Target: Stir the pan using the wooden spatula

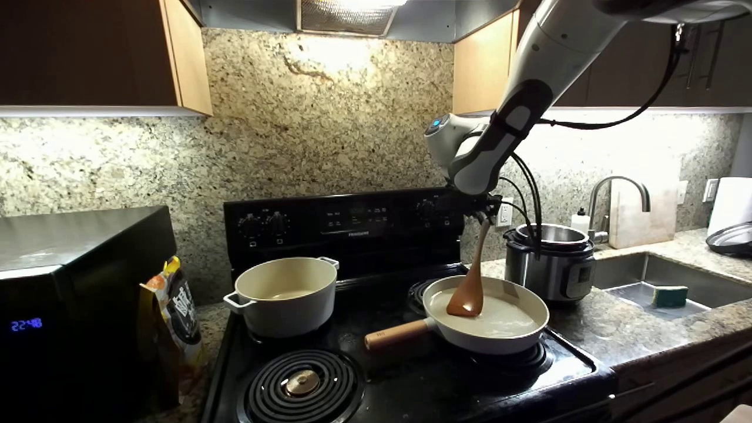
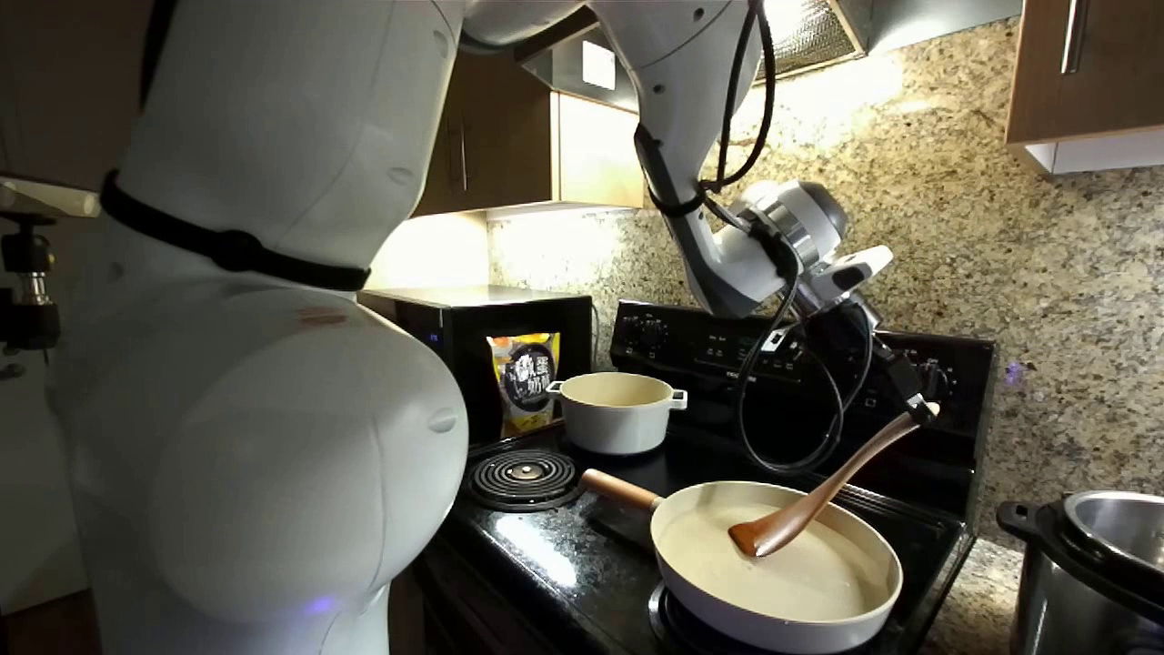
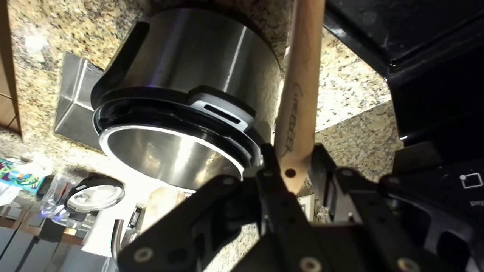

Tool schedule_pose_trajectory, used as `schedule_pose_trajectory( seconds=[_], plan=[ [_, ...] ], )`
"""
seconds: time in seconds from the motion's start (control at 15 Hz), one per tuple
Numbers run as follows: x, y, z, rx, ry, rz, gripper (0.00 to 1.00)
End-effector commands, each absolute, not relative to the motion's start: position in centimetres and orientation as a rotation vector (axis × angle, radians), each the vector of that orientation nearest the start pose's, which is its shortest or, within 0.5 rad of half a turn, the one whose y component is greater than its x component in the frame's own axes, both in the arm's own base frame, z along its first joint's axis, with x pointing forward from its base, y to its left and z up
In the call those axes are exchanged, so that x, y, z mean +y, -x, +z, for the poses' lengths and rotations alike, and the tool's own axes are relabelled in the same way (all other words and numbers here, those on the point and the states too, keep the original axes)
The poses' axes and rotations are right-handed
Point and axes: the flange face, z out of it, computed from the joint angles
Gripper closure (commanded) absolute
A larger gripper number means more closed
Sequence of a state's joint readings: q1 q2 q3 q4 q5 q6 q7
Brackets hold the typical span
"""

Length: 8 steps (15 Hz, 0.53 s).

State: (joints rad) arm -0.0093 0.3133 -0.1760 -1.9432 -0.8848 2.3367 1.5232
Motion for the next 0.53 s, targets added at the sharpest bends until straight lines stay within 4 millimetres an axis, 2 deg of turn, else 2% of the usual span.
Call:
schedule_pose_trajectory(
  seconds=[0.0, 0.33, 0.47],
  plan=[
    [-11.9, -60.3, 33.2, -1.279, -2.190, 0.649, 0.93],
    [-12.5, -58.4, 31.2, -1.296, -2.201, 0.590, 0.93],
    [-13.4, -57.5, 30.3, -1.314, -2.200, 0.559, 0.93]
  ],
)
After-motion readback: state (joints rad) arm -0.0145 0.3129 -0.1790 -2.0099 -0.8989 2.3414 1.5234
